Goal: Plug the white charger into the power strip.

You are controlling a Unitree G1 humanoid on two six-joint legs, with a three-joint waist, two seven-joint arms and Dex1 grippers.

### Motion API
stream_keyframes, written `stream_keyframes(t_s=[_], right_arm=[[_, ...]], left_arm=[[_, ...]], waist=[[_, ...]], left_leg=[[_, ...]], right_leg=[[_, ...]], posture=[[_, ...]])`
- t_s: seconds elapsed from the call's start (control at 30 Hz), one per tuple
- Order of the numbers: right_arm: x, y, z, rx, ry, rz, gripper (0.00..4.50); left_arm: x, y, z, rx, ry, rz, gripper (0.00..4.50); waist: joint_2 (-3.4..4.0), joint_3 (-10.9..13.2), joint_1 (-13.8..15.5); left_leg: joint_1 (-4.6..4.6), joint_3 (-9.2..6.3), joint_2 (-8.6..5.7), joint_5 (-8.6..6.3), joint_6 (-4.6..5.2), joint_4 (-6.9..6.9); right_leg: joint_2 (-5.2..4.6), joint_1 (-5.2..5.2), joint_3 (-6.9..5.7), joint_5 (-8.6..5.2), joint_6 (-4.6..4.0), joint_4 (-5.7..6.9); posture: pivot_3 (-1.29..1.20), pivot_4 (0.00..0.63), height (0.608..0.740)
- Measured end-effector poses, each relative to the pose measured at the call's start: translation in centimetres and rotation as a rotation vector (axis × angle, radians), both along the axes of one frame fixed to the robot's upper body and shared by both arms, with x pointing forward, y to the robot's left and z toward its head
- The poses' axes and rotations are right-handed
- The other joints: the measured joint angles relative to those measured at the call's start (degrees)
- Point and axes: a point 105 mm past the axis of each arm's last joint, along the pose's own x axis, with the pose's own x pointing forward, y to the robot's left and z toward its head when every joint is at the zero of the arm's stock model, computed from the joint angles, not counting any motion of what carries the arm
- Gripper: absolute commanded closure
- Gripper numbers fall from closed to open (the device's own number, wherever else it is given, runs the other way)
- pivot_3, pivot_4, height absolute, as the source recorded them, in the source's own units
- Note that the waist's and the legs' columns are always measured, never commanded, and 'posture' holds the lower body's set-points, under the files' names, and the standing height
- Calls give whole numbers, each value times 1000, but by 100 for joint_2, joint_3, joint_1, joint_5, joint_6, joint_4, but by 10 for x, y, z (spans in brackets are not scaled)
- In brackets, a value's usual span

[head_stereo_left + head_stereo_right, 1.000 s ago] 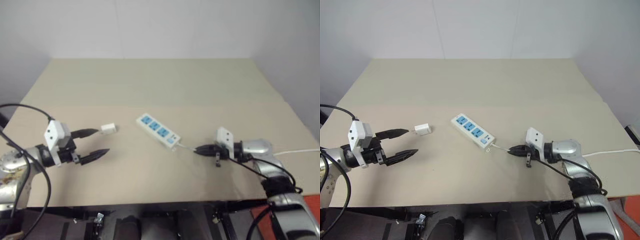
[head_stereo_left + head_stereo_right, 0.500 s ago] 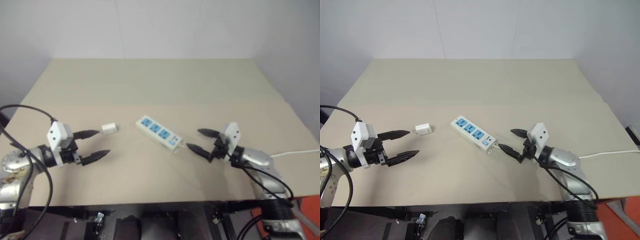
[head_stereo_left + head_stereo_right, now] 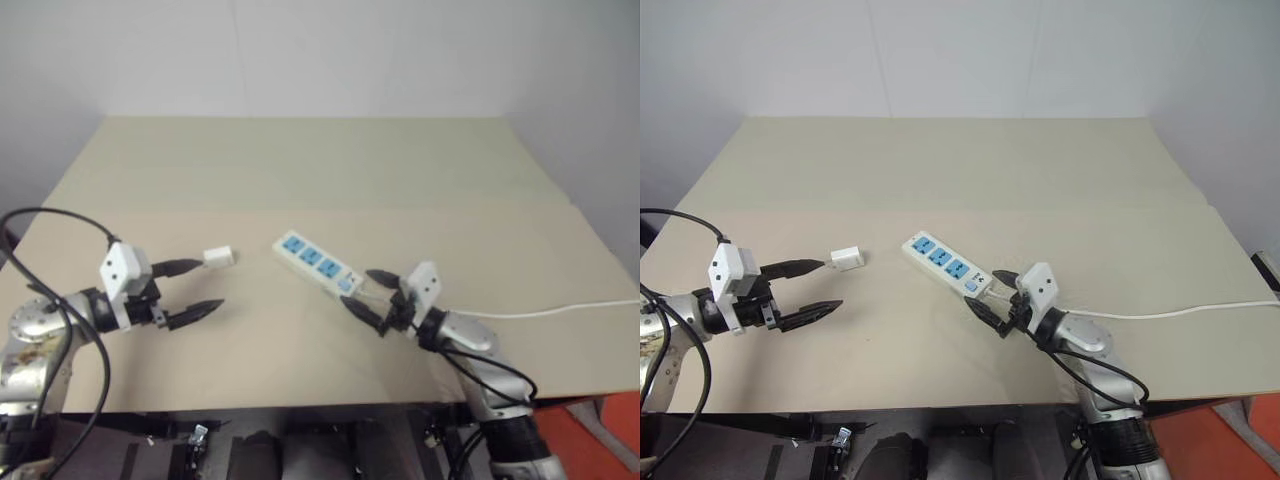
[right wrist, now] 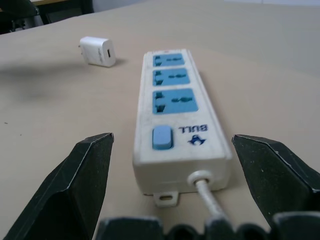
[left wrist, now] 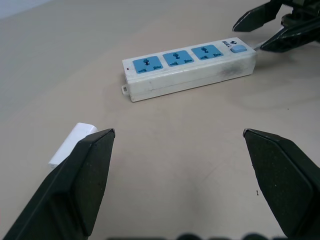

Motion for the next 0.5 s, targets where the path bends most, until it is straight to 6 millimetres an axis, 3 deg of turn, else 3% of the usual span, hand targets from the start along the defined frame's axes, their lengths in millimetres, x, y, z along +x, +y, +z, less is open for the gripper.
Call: stream_keyframes(t_s=[0.5], right_arm=[[20,14,-8,3,-10,-11,32]], left_arm=[[-2,0,-2,3,2,-3,0]], waist=[[0,0,-17]], left_leg=[[2,-1,1,0,0,-2]], right_leg=[[1,0,0,-1,-2,1]], posture=[[0,150,740]])
